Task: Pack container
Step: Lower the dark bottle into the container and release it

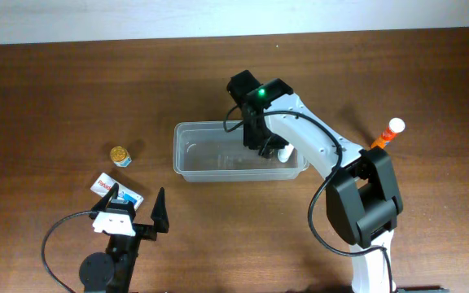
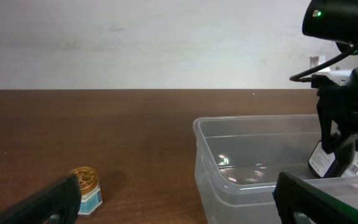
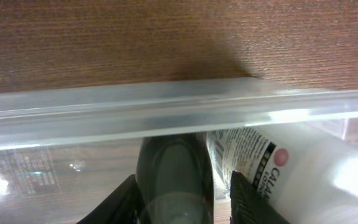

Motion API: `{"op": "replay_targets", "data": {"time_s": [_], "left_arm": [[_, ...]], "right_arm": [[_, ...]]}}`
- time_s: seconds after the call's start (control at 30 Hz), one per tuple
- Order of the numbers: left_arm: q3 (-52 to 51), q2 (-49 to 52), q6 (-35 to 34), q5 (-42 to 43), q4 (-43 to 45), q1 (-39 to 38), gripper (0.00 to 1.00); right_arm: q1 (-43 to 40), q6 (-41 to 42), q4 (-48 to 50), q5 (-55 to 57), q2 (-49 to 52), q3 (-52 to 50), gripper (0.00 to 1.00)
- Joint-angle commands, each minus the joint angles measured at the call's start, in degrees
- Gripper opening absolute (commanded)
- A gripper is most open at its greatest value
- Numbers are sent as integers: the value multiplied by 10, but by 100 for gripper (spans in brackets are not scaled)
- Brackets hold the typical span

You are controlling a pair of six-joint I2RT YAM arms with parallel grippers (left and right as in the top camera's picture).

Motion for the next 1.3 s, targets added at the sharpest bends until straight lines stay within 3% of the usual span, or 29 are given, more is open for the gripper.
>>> {"op": "replay_targets", "data": {"time_s": [0.0,0.37,0.77,1.27], "left_arm": [[-2,-5,-1,-3,-2,3,99],[-2,-5,-1,-3,-2,3,99],[-2,-5,-1,-3,-2,3,99],[-2,-5,-1,-3,-2,3,99]], "right_arm": [[-3,-17,2,14,2,-1,39],[-3,-31,2,13,2,-1,46],[-3,-38,3,13,2,2,46],[-3,-93,-18,15,2,77,46]]}}
